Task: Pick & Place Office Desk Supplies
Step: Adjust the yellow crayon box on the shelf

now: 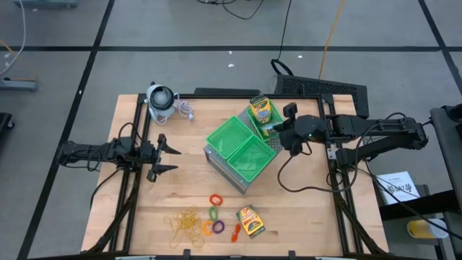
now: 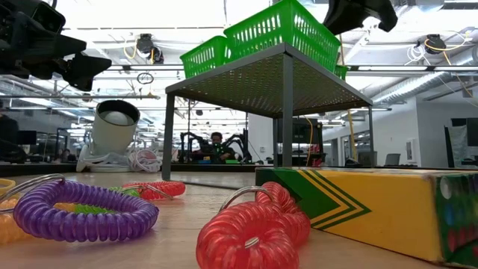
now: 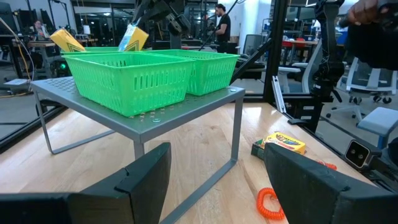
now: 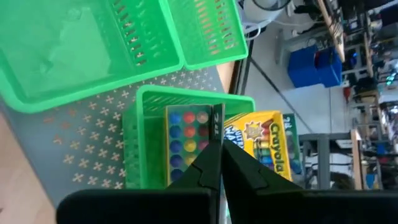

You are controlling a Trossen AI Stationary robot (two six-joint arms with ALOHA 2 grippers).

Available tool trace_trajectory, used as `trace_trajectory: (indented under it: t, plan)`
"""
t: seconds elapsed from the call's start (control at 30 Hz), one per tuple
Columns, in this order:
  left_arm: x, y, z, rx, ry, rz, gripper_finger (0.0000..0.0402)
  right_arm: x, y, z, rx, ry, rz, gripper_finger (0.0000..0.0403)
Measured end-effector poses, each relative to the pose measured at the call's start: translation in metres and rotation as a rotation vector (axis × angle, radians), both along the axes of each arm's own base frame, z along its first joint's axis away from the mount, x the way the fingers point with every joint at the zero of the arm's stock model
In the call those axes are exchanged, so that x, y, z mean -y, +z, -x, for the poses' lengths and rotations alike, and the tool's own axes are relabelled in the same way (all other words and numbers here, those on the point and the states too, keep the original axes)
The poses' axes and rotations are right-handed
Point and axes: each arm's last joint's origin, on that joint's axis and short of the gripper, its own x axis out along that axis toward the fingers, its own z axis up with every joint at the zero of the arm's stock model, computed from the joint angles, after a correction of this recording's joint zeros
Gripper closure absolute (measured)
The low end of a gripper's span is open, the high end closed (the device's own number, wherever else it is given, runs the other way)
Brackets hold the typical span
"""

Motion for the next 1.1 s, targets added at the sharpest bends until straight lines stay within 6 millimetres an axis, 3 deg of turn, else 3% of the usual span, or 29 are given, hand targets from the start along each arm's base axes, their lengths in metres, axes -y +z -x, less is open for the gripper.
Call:
trace_trajectory:
  t: [0.63,1.1]
  plan:
    - [0.000,0.000,0.000,0.001,0.000,0.000,0.0137,0.029,0.007,-0.006,0.040,-0.029,0.097,0.0403]
    - [0.000,0.000,0.000,0.000,0.000,0.000,0.0137,0.043,-0.004,-0.027,0.012,0.005,0.130,0.0403]
